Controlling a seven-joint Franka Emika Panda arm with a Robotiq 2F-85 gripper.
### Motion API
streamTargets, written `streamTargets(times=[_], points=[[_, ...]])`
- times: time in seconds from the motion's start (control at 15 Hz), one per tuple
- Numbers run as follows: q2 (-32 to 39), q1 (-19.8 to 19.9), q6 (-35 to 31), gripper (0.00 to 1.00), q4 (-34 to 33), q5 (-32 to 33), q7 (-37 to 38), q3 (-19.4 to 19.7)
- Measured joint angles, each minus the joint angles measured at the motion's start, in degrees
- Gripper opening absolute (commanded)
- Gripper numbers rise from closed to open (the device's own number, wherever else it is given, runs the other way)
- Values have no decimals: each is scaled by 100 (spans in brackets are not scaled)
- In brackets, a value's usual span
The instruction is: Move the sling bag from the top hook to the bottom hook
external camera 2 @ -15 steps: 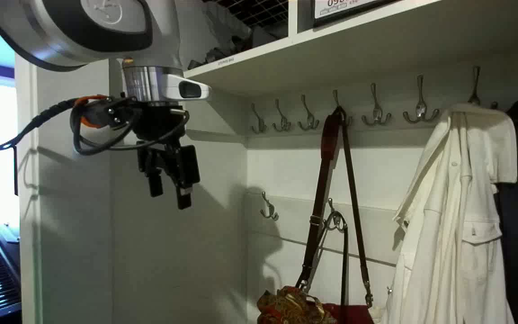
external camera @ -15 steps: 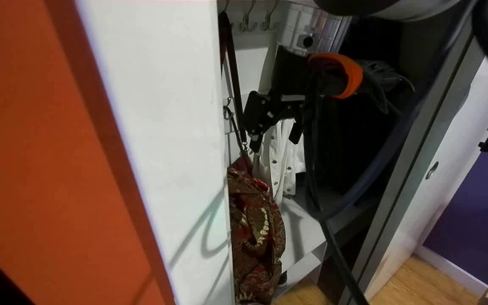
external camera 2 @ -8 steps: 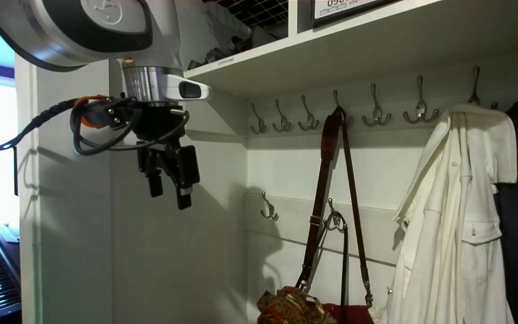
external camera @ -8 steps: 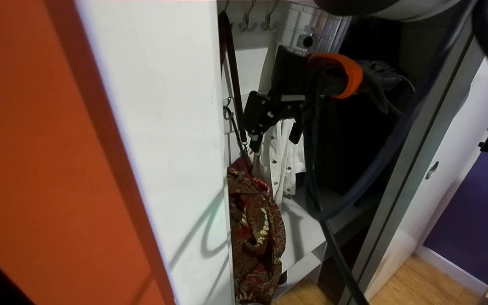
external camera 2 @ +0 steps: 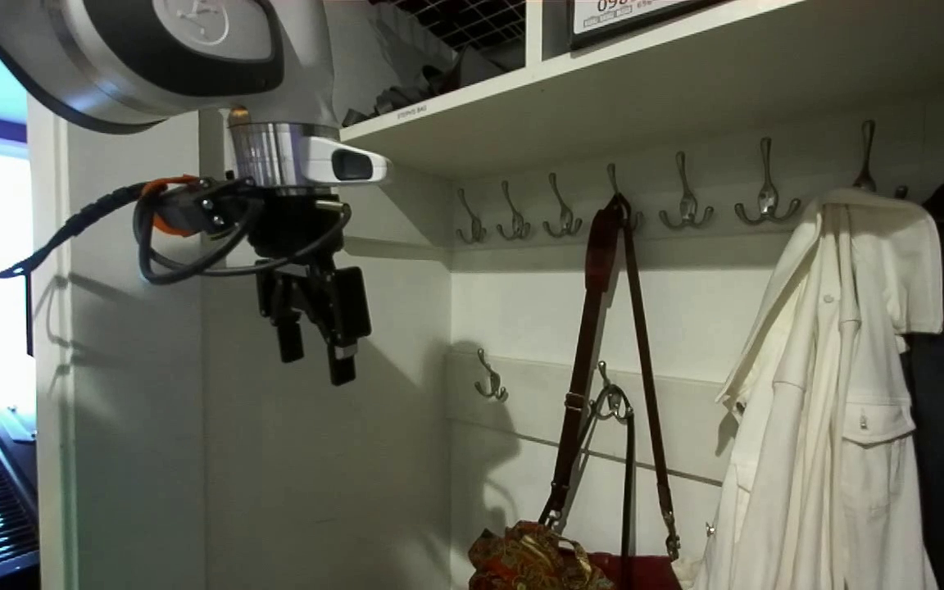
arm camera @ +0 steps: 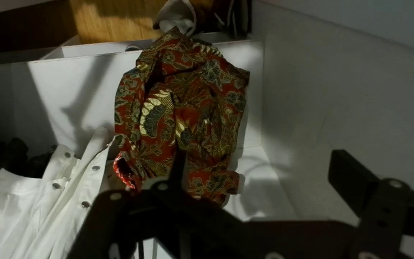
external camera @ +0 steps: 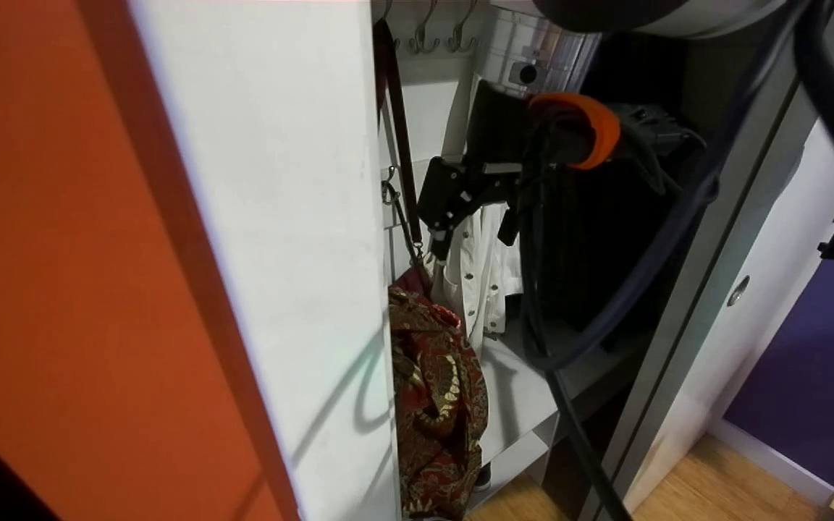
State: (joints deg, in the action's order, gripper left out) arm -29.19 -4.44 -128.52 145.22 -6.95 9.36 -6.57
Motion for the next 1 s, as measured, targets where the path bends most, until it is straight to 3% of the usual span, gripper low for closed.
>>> streamTargets(times=[0.4,0.87,1.0], points=[[543,694,-336,100,-171,1222,-200,187],[1365,1283,-2488,100,-411,2648,-205,334],[1475,1303,-2546,100,-443,2659,-199,354]])
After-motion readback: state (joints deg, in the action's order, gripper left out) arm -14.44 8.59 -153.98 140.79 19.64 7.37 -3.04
